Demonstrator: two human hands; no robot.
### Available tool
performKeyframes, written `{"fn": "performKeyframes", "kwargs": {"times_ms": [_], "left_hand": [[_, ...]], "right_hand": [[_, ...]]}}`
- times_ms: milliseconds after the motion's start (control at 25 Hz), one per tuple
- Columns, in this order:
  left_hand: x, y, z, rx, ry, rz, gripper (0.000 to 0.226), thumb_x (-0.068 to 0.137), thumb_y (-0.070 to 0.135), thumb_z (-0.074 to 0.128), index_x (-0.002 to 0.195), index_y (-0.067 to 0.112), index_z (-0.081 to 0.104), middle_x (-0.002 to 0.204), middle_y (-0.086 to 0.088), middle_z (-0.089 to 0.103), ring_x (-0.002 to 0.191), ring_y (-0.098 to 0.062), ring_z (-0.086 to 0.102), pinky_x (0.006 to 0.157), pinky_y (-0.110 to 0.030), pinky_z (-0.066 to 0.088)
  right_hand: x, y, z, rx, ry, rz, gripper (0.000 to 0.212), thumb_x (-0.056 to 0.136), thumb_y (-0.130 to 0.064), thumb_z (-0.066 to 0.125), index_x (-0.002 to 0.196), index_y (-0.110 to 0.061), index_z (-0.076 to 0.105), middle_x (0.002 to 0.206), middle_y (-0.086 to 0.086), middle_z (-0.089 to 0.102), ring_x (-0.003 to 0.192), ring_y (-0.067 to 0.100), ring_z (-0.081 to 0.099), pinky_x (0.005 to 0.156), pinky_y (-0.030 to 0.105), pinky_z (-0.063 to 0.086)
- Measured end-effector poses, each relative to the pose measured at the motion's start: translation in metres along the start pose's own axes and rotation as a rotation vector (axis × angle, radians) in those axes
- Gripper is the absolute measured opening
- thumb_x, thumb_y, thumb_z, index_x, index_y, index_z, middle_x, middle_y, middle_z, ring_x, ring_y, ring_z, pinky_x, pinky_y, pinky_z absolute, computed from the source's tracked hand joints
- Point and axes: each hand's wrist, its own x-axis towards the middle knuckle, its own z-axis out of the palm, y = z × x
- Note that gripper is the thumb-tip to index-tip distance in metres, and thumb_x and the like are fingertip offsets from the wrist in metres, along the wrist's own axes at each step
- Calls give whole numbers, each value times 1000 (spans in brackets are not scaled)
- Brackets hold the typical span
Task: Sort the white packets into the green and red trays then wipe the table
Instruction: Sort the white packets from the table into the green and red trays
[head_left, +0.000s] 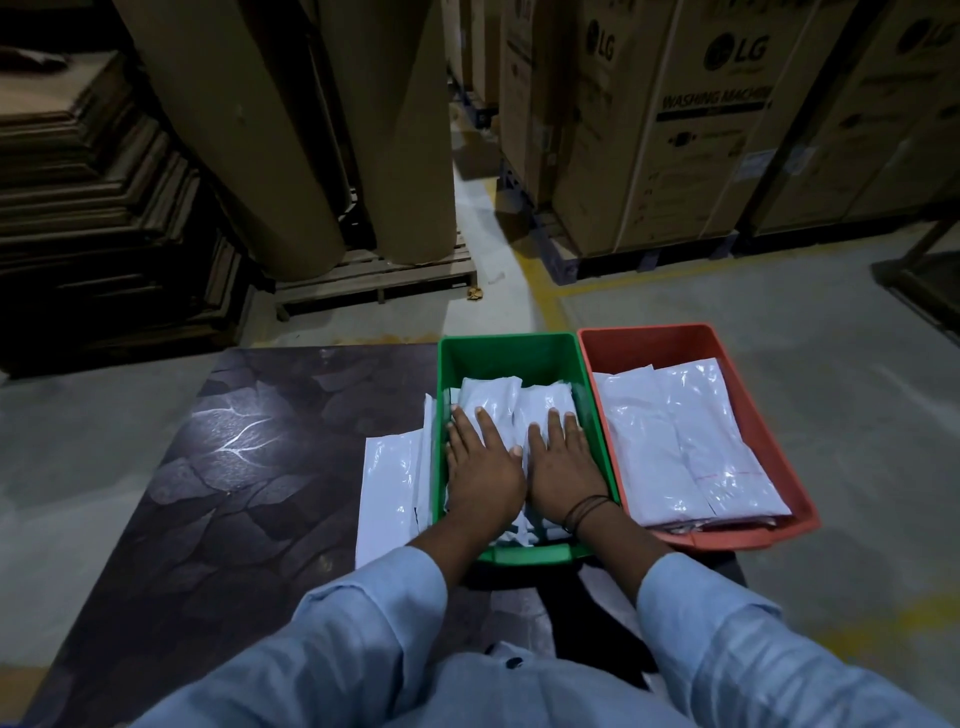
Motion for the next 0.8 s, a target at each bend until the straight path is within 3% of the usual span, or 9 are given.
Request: {"fn": "performKeyframes", "kwargs": {"times_ms": [160,440,680,800], "left_hand": [[0,-5,6,43,1,24,78,105,45,31,159,2,-6,163,-30,-15,154,-44,-2,125,-49,8],[3,-9,2,91,-25,49,76,105,45,25,159,-1,-4,163,-30,-14,154,-43,-5,125,-48,4],[0,-10,-30,70,139,171,68,100,36,18,158,2,22,166,-23,10,154,-42,7,126,-51,9],[0,-24,-49,-35,282,183,59,102,31,24,155,8,35,165,-17,23,154,-38,16,126,-49,16]], "right_hand": [[0,-1,1,-18,4,12,66,102,-38,25,157,-7,6,162,28,-6,150,45,-8,123,51,-1],[-2,-1,-2,-14,-9,7,70,99,-34,37,157,-7,8,162,27,-4,150,44,-6,123,51,0],[-2,0,-7,39,41,-27,90,84,-33,65,155,-6,17,162,26,8,151,42,3,124,50,9],[1,-5,-12,84,173,-66,71,87,-25,58,149,-3,34,158,28,25,148,44,17,123,50,16]]}}
